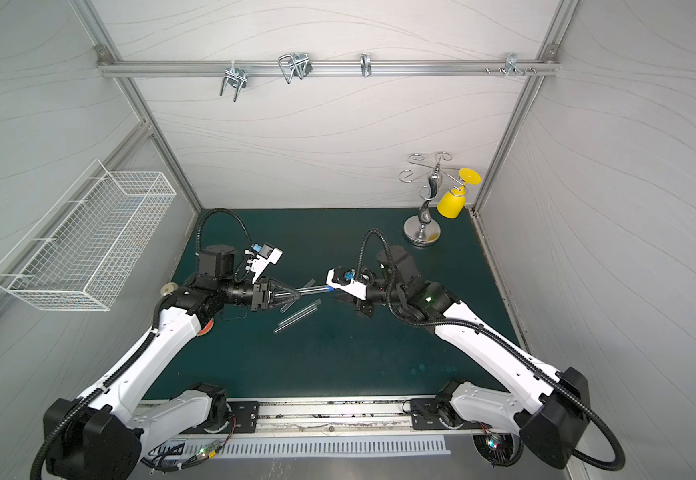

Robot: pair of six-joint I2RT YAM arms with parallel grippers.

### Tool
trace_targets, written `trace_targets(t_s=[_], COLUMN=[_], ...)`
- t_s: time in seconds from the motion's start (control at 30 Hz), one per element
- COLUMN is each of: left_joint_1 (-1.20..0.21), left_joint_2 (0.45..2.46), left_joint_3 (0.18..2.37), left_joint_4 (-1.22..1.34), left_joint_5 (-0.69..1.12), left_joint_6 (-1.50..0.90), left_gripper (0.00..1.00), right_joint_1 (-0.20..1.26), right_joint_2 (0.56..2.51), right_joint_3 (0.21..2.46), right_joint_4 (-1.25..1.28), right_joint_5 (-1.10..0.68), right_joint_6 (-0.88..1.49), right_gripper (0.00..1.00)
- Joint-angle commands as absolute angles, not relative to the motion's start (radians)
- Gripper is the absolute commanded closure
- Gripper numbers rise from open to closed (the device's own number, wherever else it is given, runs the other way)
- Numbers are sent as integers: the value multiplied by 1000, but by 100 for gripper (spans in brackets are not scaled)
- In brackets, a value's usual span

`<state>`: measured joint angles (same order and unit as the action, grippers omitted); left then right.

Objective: Insert stoppers into test tubes
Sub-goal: Insert the stopper into the test tube.

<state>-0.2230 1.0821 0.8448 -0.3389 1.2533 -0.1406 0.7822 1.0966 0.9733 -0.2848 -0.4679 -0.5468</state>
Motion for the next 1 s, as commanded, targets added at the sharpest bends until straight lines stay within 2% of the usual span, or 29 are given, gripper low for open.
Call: trace_targets(t_s=[0.0,0.2,0.37,0.97], left_joint_1=[-244,-232,-224,-225], left_joint_2=[1086,1096,1100,1091], left_joint_3=[876,887,890,883], left_joint_4=[-313,-349,-363,-399], left_joint_5=[1284,1270,1263,1249], left_joint_6=[-99,-64,-48,12], left_gripper=[100,100,100,100], right_joint_1=[779,752,754,870], right_joint_2=[1005,853,802,1064], right_joint_3=[935,901,904,1044], right_joint_4=[-222,-426,-464,-373], right_joint_5=[-536,-390,-344,-310], right_joint_6=[-567,-642,-663,-737], right_gripper=[63,56,52,49])
